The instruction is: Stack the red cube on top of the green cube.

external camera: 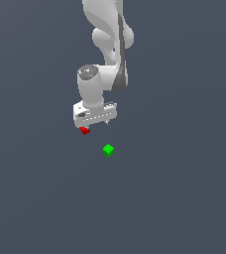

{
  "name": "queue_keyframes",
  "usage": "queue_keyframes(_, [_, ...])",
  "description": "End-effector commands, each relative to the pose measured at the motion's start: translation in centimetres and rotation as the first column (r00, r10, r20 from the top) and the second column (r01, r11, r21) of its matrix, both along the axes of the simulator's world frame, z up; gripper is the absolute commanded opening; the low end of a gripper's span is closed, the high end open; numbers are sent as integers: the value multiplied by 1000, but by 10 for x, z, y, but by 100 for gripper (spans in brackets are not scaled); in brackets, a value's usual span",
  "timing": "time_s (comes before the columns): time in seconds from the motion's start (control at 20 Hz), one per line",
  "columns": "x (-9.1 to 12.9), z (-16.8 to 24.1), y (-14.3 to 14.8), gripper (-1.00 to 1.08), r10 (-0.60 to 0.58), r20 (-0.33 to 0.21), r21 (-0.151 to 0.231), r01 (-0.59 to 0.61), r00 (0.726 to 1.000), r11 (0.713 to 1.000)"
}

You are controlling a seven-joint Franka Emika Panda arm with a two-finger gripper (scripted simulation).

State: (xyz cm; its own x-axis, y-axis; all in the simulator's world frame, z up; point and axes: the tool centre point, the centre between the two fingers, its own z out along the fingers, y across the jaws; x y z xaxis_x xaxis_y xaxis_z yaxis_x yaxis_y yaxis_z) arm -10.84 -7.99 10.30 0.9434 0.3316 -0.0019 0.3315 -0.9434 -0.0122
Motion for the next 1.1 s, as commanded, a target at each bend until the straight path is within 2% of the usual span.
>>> queue_keyframes(0.0, [-9,-6,-13,100,40,1,-2,-40,999,999])
queue_keyframes(0.55, [-35,-26,-64,100,172,5,-9,-172,985,985])
queue_keyframes(1.05, [-40,-33,-82,100,215,6,-11,-215,977,977])
